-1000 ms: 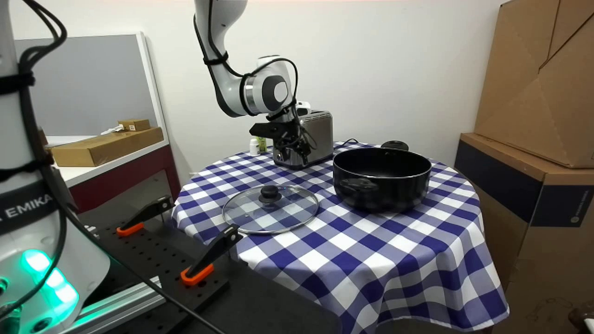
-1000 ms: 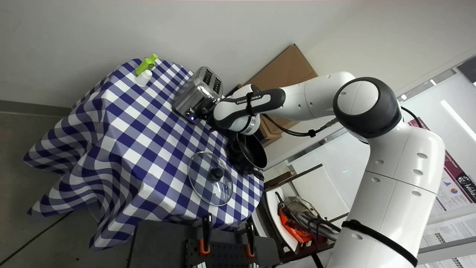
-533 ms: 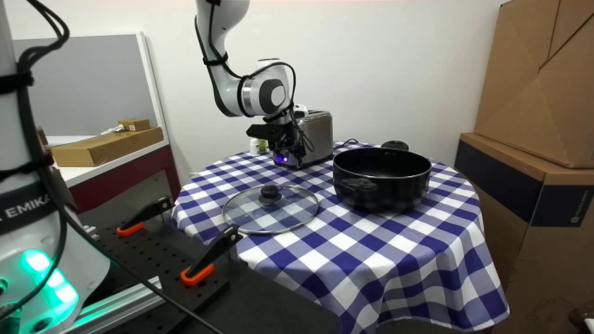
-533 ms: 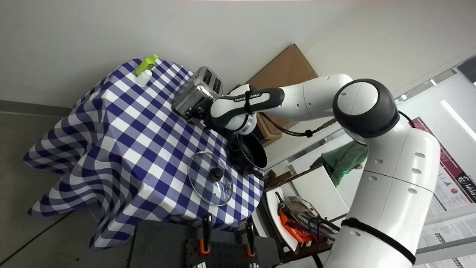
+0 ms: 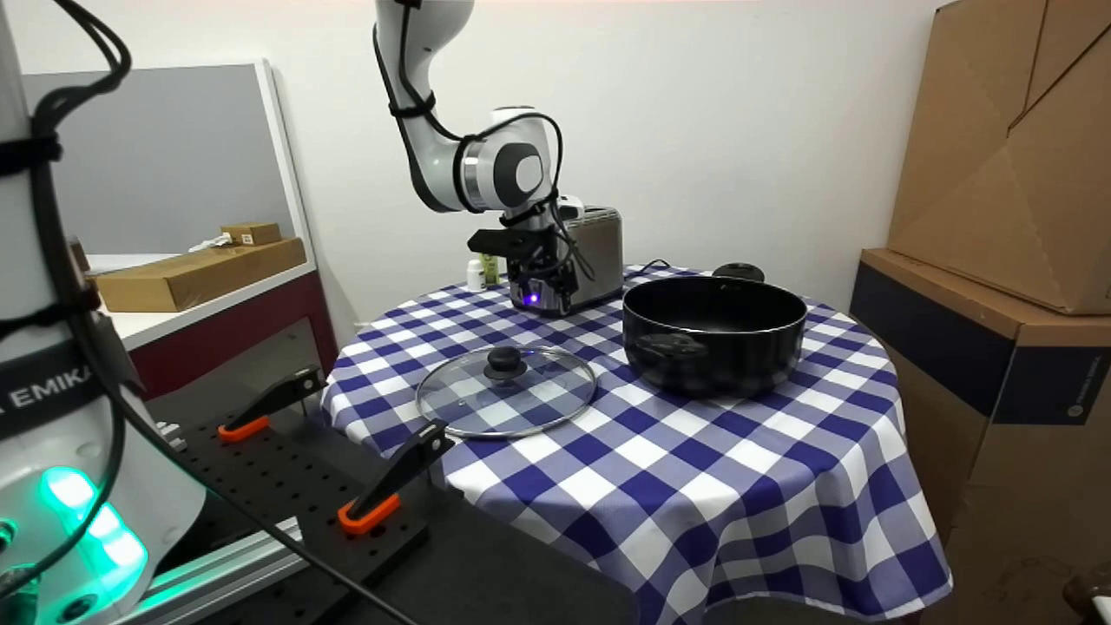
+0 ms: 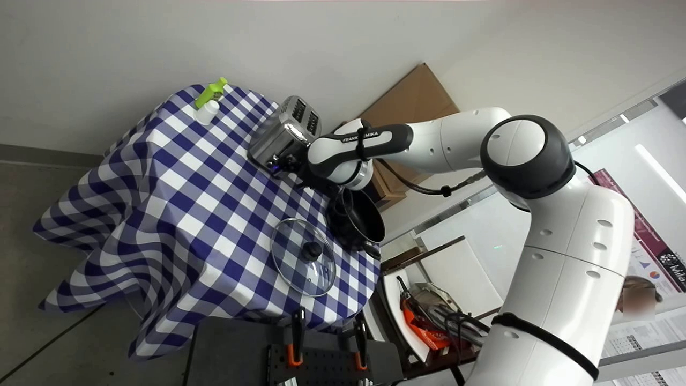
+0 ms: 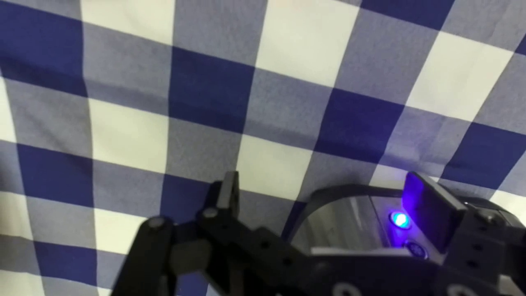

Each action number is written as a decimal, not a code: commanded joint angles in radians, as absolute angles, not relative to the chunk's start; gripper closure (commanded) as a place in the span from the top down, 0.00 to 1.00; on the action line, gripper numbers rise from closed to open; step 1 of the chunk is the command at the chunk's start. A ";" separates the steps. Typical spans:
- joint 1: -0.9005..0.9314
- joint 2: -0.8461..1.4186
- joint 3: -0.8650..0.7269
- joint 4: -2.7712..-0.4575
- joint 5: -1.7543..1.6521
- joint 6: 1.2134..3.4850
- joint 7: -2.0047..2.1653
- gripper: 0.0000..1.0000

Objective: Turn off the toaster

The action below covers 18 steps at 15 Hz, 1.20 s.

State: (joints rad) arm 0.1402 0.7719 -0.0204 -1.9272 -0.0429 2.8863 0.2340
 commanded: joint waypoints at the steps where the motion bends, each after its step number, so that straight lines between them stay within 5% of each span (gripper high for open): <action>1: 0.140 0.798 -0.020 -1.874 -0.022 2.838 0.203 1.00; 18: 0.238 0.818 -0.126 -1.984 -0.044 3.170 0.203 1.00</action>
State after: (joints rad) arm 0.2062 0.7928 -0.0890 -1.9583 -0.0499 3.0531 0.2244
